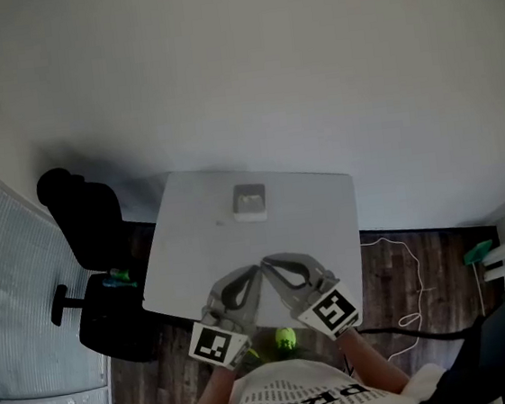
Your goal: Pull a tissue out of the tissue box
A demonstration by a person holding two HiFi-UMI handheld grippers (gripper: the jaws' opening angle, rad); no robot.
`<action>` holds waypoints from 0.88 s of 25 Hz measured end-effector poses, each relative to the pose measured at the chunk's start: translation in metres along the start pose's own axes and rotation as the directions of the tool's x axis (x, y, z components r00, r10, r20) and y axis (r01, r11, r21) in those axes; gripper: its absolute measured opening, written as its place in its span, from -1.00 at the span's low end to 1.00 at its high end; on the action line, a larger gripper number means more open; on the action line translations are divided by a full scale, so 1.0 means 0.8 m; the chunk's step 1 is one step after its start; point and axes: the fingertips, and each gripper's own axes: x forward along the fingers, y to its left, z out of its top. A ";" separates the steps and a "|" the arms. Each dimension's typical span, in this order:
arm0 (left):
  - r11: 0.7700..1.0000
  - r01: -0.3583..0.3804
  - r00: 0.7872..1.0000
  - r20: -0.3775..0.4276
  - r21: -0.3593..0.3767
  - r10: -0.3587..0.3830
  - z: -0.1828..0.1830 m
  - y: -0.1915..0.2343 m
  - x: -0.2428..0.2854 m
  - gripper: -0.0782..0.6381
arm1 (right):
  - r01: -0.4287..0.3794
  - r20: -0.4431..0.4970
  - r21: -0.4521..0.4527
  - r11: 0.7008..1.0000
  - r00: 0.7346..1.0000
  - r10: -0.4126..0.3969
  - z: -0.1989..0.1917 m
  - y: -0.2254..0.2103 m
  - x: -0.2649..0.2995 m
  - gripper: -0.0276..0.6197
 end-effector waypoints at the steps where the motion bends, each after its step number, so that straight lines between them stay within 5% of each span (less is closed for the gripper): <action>1: 1.000 -0.003 1.000 0.000 -0.002 0.003 -0.001 0.000 0.004 -0.81 | -0.002 -0.002 -0.003 1.000 1.000 0.002 -0.001 -0.004 0.000 -0.89; 13: 1.000 -0.016 1.000 -0.007 -0.014 0.016 -0.010 0.035 0.019 -0.81 | -0.004 -0.022 0.025 1.000 1.000 0.005 -0.020 -0.019 0.030 -0.89; 22: 0.999 0.043 0.999 0.014 -0.031 -0.043 0.000 0.093 0.037 -0.81 | 0.049 -0.048 0.013 0.999 0.998 -0.049 -0.012 -0.042 0.083 -0.89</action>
